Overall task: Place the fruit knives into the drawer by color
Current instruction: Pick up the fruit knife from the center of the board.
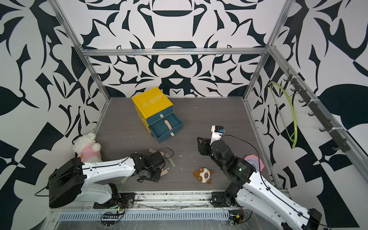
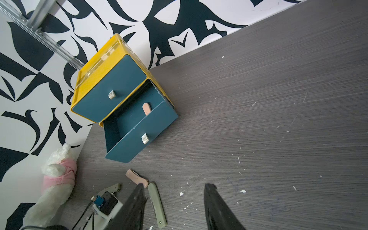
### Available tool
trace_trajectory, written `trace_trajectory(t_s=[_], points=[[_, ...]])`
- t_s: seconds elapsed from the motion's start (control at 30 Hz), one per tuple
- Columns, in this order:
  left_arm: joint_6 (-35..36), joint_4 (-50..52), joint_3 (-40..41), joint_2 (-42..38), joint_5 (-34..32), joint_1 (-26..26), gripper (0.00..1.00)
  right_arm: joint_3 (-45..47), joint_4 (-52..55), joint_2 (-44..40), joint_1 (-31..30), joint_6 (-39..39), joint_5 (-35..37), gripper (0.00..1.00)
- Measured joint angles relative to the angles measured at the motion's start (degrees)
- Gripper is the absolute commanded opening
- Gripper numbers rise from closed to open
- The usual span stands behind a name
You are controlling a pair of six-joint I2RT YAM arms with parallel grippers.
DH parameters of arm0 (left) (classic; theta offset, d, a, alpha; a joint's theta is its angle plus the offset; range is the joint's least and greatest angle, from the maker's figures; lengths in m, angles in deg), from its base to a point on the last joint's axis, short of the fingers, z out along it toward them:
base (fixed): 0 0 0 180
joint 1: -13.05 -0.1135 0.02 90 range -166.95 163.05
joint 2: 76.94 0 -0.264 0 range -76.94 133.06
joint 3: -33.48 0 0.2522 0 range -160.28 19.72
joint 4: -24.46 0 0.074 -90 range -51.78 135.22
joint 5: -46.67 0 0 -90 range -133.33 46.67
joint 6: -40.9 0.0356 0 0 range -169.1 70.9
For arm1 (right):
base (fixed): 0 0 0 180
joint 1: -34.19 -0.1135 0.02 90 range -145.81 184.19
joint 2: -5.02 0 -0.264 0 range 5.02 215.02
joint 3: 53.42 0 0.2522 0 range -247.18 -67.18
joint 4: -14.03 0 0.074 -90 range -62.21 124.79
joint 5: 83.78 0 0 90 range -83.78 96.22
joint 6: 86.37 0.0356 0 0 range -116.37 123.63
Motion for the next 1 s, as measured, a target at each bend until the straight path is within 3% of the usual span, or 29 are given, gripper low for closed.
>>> trace_trajectory(t_s=[0.4, 0.67, 1.0], points=[[-0.4, -0.2, -1.5, 1.9, -0.1, 1.7, 0.23, 0.5, 0.3, 0.0, 0.0, 0.0, 0.1, 0.50], [-0.2, 0.1, -2.6, 1.5, 0.3, 2.3, 0.17, 0.5, 0.7, 0.0, 0.0, 0.0, 0.5, 0.50], [2.2, 5.7, -18.2, -7.0, -2.8, 1.9, 0.18, 0.5, 1.5, 0.0, 0.2, 0.0, 1.8, 0.51]])
